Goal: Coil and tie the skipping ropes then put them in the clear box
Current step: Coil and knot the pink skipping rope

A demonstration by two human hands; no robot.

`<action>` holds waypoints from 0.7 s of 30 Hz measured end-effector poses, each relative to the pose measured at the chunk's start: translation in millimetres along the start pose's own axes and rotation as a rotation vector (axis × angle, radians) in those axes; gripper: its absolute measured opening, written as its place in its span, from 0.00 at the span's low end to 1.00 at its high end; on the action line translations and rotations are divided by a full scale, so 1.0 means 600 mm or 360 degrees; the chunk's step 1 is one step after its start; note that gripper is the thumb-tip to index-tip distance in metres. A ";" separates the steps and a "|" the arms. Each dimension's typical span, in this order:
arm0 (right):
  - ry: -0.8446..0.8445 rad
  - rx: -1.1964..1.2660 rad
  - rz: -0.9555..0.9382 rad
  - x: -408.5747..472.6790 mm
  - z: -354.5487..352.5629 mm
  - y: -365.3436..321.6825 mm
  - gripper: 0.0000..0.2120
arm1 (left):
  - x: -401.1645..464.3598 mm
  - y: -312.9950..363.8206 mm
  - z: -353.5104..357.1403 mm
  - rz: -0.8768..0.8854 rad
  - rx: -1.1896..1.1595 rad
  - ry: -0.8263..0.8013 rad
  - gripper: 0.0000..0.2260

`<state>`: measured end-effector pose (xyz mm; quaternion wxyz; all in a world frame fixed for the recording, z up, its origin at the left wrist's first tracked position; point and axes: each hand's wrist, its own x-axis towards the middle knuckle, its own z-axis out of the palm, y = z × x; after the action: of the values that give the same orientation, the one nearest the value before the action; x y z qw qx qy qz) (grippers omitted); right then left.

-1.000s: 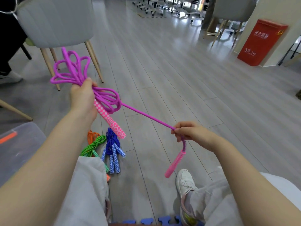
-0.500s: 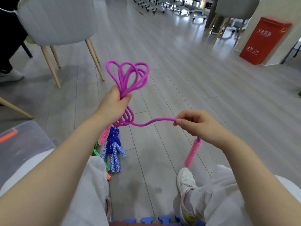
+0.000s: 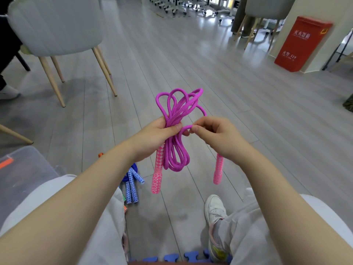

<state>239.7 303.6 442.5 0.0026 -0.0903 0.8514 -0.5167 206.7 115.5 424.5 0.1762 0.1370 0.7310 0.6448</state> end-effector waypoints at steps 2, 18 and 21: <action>0.0069 -0.0049 0.0028 0.002 -0.001 0.007 0.08 | 0.000 0.002 0.003 -0.0031 -0.0028 -0.0047 0.08; -0.0532 -0.0666 0.0232 -0.013 -0.002 0.022 0.08 | 0.034 -0.048 -0.045 -0.0047 0.1141 0.0153 0.12; -0.0576 -0.1081 -0.0018 -0.022 0.016 0.006 0.12 | 0.036 -0.068 -0.039 -0.0124 0.1484 -0.0009 0.13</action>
<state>253.1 298.9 434.0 0.1199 -0.1803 0.9594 -0.1810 178.2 98.4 384.9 0.1220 0.1757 0.9469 0.2399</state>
